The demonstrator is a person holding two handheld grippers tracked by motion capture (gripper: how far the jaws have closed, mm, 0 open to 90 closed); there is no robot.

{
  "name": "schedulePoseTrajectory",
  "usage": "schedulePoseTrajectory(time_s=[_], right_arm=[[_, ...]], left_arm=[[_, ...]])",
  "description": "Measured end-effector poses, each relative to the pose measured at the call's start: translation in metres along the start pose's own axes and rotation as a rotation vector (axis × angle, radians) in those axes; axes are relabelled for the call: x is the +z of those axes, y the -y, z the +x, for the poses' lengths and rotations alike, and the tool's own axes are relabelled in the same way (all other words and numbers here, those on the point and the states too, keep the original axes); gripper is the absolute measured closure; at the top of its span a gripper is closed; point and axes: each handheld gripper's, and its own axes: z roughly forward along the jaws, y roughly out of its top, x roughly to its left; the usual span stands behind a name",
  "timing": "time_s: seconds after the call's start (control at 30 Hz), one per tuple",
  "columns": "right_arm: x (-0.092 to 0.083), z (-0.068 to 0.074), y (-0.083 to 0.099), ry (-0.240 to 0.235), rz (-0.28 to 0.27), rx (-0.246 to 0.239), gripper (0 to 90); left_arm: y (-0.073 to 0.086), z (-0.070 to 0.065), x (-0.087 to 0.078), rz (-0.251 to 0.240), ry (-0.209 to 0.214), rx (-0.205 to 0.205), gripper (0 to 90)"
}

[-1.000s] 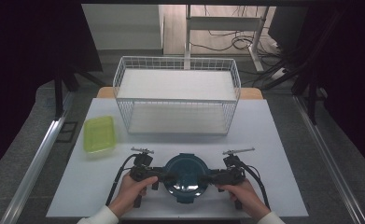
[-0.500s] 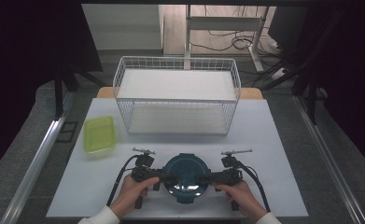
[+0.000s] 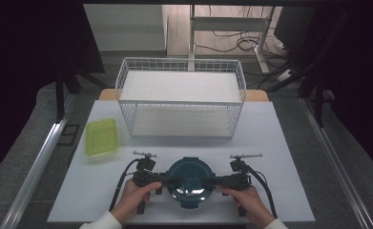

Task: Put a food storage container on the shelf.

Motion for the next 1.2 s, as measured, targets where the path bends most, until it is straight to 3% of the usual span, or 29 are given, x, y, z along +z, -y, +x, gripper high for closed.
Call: schedulePoseTrajectory(time_s=[0.3, 0.53, 0.93, 1.2], right_arm=[[-0.001, -0.002, 0.0, -0.015, 0.01, 0.017, 34.8], [-0.002, -0.002, 0.0, -0.019, 0.016, 0.04, 36.5], [-0.009, 0.009, 0.009, -0.002, -0.032, 0.035, 41.2], [-0.012, 0.015, 0.015, 0.014, -0.057, 0.031, 41.3]], left_arm=[[0.0, 0.0, 0.001, 0.012, 0.001, 0.0, 26.6], [0.001, -0.004, -0.001, 0.004, -0.016, -0.028, 28.8], [0.012, -0.016, -0.013, -0.047, -0.03, 0.013, 36.6], [0.015, -0.024, -0.016, -0.055, -0.044, 0.039, 38.0]])
